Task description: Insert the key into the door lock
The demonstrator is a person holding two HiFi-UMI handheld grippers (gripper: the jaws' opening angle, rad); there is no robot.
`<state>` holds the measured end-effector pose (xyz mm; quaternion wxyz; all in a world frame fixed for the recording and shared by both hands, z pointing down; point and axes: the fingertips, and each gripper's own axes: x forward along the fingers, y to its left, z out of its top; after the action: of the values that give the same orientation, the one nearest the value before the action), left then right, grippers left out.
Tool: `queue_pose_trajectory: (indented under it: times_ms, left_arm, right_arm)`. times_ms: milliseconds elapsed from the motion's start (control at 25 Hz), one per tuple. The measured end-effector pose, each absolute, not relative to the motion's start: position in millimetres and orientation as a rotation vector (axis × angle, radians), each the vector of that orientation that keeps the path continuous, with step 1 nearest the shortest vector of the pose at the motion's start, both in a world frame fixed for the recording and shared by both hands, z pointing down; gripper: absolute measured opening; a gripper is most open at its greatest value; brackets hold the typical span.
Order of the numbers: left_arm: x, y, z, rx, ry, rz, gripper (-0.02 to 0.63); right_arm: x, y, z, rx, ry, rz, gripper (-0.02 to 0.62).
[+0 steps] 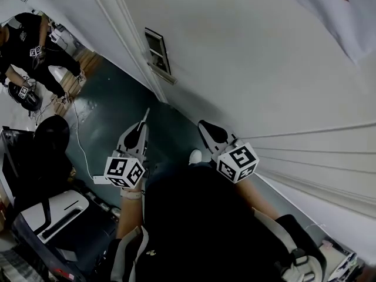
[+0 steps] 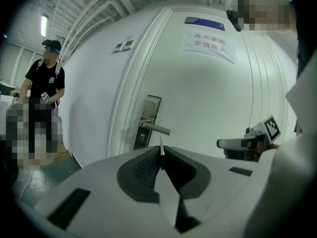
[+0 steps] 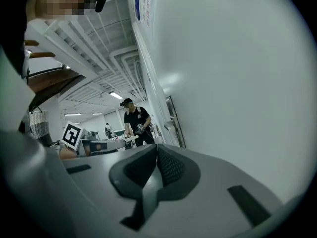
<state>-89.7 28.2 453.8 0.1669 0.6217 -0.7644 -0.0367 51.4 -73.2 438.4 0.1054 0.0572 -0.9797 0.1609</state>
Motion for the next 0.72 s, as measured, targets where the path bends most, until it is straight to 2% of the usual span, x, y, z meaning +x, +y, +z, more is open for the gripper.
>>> queue_pose_trajectory:
  times_ms: [480, 720]
  left_arm:
    - [-126.2, -3.4, 464.0, 1.663, -2.04, -0.486, 0.026]
    - [-149.3, -21.5, 481.5, 1.664, -1.907, -0.579, 0.026]
  right_arm:
    - [34.6, -98.0, 437.3, 0.207, -2.882, 0.469, 0.017]
    - [22.8, -104.9, 439.6, 0.301, -2.855, 0.474, 0.017]
